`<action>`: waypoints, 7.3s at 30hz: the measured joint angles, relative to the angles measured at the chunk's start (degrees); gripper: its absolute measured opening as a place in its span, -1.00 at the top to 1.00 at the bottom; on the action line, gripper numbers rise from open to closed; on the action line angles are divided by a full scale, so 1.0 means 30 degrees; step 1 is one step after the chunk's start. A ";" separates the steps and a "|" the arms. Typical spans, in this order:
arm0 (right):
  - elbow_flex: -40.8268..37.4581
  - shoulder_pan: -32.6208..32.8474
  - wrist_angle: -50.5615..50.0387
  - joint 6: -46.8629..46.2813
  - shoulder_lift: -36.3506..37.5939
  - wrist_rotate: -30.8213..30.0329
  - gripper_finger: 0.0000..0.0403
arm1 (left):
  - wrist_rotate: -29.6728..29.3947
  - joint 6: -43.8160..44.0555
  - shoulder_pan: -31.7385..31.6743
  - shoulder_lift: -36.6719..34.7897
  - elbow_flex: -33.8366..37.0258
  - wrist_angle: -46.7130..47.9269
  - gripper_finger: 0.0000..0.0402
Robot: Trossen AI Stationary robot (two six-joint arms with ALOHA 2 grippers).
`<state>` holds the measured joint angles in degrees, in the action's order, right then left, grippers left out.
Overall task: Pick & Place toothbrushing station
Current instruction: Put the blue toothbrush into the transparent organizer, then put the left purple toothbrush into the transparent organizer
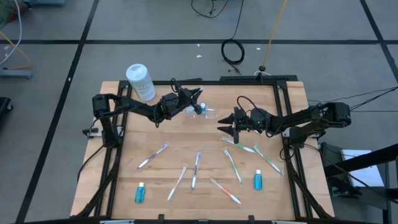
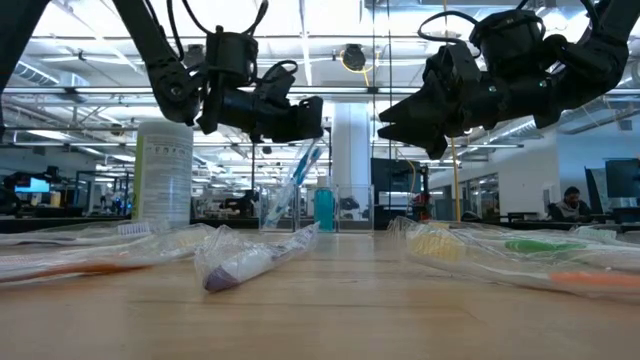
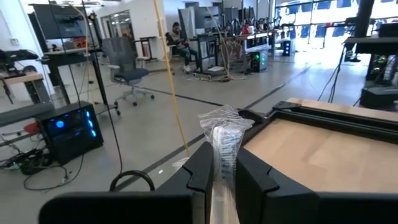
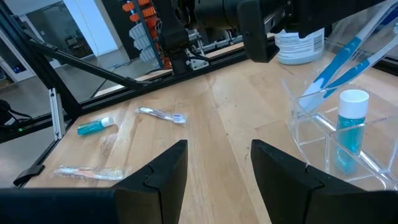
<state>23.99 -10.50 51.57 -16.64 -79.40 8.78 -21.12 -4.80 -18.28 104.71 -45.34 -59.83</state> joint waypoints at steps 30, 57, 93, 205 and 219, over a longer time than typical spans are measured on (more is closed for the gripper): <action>-0.0007 -0.0248 -0.0011 0.0291 0.0000 0.0000 0.16 | 0.2603 -0.1411 0.1006 0.4171 -0.7367 -0.1248 0.79; -0.0007 -0.0240 -0.0896 0.0359 0.0000 0.0086 0.16 | 0.2116 -0.0511 0.0568 0.3992 -0.7169 0.5726 0.43; -0.0007 -0.5365 0.0620 0.0940 0.0000 0.0087 0.16 | 0.3014 0.6418 0.2917 -1.1351 -0.7169 3.8716 -0.03; 0.0000 -0.6717 -0.0149 0.0131 0.0000 0.0087 0.16 | -0.1443 0.0588 0.3035 -0.8994 0.4812 -0.1416 0.92; 0.0000 -0.6717 -0.0220 0.0138 0.0000 0.0099 0.16 | -0.1464 -0.0074 0.1001 -0.2498 0.2142 -0.3653 0.93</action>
<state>23.99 -30.65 50.91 -16.23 -79.40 9.07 -25.52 -5.02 -15.28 97.21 -38.92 -70.78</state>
